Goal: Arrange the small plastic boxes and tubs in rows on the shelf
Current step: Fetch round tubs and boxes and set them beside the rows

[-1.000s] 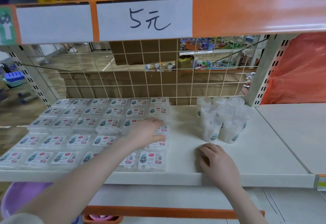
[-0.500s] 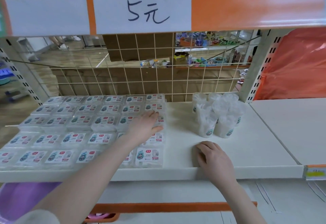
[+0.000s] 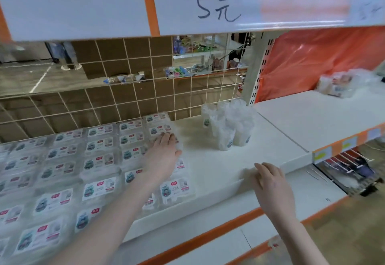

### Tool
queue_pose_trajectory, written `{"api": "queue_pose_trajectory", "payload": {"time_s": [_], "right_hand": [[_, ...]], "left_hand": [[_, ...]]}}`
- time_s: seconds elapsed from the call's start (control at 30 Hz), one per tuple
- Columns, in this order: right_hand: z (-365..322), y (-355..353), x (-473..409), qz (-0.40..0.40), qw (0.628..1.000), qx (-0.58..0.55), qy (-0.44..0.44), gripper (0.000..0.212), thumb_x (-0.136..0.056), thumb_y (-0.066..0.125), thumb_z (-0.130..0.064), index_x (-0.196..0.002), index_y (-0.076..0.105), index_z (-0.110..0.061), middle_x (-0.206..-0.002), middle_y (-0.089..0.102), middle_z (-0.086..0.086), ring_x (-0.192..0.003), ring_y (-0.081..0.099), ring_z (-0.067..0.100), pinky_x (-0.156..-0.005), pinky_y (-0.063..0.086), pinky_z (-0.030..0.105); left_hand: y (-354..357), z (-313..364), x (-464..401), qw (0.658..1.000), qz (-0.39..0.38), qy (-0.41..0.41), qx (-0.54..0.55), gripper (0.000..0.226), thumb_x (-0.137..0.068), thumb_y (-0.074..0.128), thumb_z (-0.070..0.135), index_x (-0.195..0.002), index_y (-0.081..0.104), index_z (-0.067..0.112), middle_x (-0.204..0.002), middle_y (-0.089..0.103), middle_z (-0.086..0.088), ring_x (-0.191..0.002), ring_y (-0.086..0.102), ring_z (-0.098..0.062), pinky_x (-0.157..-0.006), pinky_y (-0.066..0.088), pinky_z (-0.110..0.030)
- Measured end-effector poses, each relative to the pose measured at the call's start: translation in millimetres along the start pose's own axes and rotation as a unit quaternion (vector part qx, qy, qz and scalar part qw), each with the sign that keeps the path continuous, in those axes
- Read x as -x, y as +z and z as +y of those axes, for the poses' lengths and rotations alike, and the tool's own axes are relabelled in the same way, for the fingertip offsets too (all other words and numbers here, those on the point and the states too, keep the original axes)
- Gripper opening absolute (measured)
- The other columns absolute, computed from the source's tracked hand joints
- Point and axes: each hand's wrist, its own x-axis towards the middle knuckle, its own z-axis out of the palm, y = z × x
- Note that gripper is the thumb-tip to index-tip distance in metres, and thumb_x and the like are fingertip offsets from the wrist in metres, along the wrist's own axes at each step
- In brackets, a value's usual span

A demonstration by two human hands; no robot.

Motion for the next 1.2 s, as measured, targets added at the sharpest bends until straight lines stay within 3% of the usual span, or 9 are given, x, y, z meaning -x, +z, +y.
{"api": "queue_pose_trajectory", "payload": {"time_s": [0.1, 0.27, 0.4, 0.53, 0.67, 0.83, 0.97, 1.13, 1.2], "right_hand": [[12.1, -11.9, 4.8, -0.007, 0.999, 0.023, 0.044, 0.034, -0.090, 0.059, -0.018, -0.120, 0.060, -0.002, -0.119, 0.060, 0.015, -0.113, 0.051, 0.034, -0.093, 0.039, 0.039], [36.2, -36.7, 6.3, 0.017, 0.995, 0.055, 0.087, 0.036, -0.092, 0.055, -0.022, -0.121, 0.058, -0.002, -0.117, 0.060, 0.016, -0.109, 0.052, 0.033, -0.089, 0.042, 0.041], [69.7, -56.8, 5.1, 0.043, 0.990, 0.059, 0.123, 0.037, -0.093, 0.054, -0.027, -0.123, 0.057, -0.005, -0.123, 0.058, 0.013, -0.112, 0.052, 0.031, -0.087, 0.043, 0.040], [121.1, -78.8, 4.6, 0.063, 0.984, 0.070, 0.150, 0.036, -0.090, 0.057, -0.027, -0.120, 0.058, -0.006, -0.118, 0.059, 0.012, -0.104, 0.056, 0.031, -0.082, 0.045, 0.039], [187.9, -104.2, -1.8, 0.073, 0.979, 0.088, 0.171, 0.044, -0.089, 0.059, -0.030, -0.126, 0.054, -0.007, -0.124, 0.057, 0.009, -0.108, 0.055, 0.028, -0.083, 0.045, 0.037], [288.1, -146.0, -21.8, 0.074, 0.980, 0.094, 0.158, 0.046, -0.089, 0.059, -0.030, -0.128, 0.052, -0.008, -0.124, 0.056, 0.008, -0.114, 0.051, 0.025, -0.091, 0.041, 0.033], [362.4, -180.6, -47.7, 0.082, 0.982, 0.104, 0.135, 0.040, -0.084, 0.065, -0.024, -0.119, 0.058, -0.004, -0.113, 0.061, 0.012, -0.105, 0.057, 0.029, -0.082, 0.048, 0.036], [426.3, -195.4, -83.3, 0.084, 0.983, 0.099, 0.128, 0.037, -0.083, 0.068, -0.022, -0.112, 0.061, -0.001, -0.105, 0.062, 0.014, -0.098, 0.059, 0.032, -0.078, 0.049, 0.037], [448.3, -195.3, -102.2, 0.083, 0.984, 0.095, 0.125, 0.040, -0.085, 0.065, -0.025, -0.118, 0.059, -0.002, -0.111, 0.061, 0.013, -0.103, 0.057, 0.030, -0.083, 0.047, 0.036]], "left_hand": [[-4.2, 15.2, 8.6, 0.999, 0.036, 0.028, -0.005, 0.056, -0.099, 0.033, 0.041, -0.146, 0.025, 0.011, -0.155, 0.023, -0.007, -0.142, 0.022, -0.023, -0.113, 0.022, -0.038], [-10.3, 61.2, 23.6, 0.991, 0.079, 0.100, 0.041, 0.060, -0.097, 0.036, 0.047, -0.146, 0.027, 0.014, -0.152, 0.028, -0.004, -0.141, 0.021, -0.020, -0.114, 0.019, -0.032], [-11.2, 111.1, 19.2, 0.982, 0.087, 0.153, 0.073, 0.061, -0.095, 0.039, 0.049, -0.146, 0.025, 0.018, -0.152, 0.024, 0.001, -0.141, 0.017, -0.016, -0.109, 0.028, -0.032], [-3.9, 181.2, 4.5, 0.976, 0.064, 0.197, 0.070, 0.068, -0.095, 0.040, 0.051, -0.150, 0.017, 0.019, -0.157, 0.015, 0.000, -0.145, 0.009, -0.018, -0.116, 0.014, -0.033], [9.8, 265.8, -14.0, 0.969, 0.060, 0.229, 0.070, 0.070, -0.093, 0.044, 0.053, -0.149, 0.019, 0.020, -0.157, 0.018, -0.001, -0.144, 0.013, -0.018, -0.116, 0.012, -0.030], [25.2, 387.5, -32.5, 0.963, 0.060, 0.240, 0.104, 0.066, -0.092, 0.045, 0.051, -0.147, 0.026, 0.020, -0.154, 0.023, 0.000, -0.142, 0.016, -0.016, -0.113, 0.014, -0.028], [35.0, 476.3, -50.9, 0.962, 0.063, 0.240, 0.116, 0.063, -0.092, 0.046, 0.049, -0.145, 0.028, 0.020, -0.152, 0.027, -0.001, -0.140, 0.020, -0.017, -0.111, 0.017, -0.028], [43.9, 541.0, -82.7, 0.964, 0.063, 0.229, 0.119, 0.062, -0.093, 0.048, 0.047, -0.144, 0.031, 0.017, -0.151, 0.029, -0.004, -0.140, 0.022, -0.019, -0.112, 0.018, -0.029], [47.1, 561.7, -101.3, 0.966, 0.068, 0.221, 0.119, 0.062, -0.092, 0.048, 0.046, -0.144, 0.032, 0.016, -0.151, 0.030, -0.004, -0.140, 0.022, -0.019, -0.111, 0.019, -0.030]]}}
